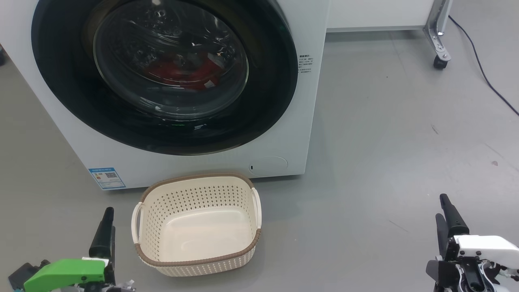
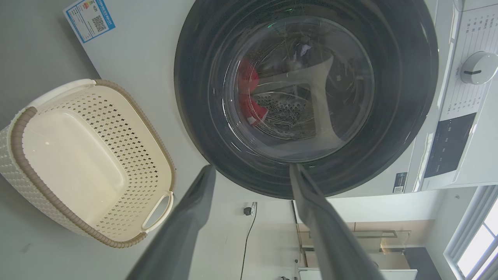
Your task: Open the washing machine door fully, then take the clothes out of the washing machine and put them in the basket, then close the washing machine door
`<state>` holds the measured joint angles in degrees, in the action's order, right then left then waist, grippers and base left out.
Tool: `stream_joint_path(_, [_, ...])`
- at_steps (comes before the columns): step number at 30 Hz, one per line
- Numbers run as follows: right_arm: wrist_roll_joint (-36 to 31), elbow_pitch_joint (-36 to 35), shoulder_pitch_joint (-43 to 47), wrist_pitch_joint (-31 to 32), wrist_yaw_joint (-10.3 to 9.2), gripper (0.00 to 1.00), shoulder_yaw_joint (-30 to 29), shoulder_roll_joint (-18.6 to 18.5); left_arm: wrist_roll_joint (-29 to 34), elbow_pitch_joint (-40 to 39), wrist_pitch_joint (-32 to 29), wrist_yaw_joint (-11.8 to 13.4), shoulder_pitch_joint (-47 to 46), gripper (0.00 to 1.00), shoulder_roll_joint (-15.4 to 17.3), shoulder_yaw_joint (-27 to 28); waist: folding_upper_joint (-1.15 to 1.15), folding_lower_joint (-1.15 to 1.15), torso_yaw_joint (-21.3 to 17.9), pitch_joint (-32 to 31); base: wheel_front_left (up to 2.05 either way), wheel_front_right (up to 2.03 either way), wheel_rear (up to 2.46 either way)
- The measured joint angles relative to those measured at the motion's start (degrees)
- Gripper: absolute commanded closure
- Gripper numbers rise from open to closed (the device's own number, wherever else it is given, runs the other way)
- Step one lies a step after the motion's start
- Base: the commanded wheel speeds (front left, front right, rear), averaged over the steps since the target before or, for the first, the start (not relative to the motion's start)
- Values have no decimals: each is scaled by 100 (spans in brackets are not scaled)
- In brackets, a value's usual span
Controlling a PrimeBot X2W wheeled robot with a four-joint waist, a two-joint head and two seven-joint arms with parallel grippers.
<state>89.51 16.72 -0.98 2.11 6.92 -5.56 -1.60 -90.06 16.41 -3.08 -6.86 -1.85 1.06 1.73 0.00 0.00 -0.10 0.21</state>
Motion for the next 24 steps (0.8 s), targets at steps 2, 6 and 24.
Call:
stream_joint_path(2, [-133,0,0,-52,0,0,47,-37,118,-12,46,0,-4,0,35,-57,0,0,1,-1,0,0,0])
stream_joint_path(6, [-521,3,-1,-182,0,0,170,-186,502,-14,202,0,-60,0,193,-213,0,0,5,-3,0,0,0])
stream_joint_path(24, [-3069,21,-177,-590,-310,0,954,-776,2735,15,677,238,-264,0,677,-948,0,0,8,5,0,0,0])
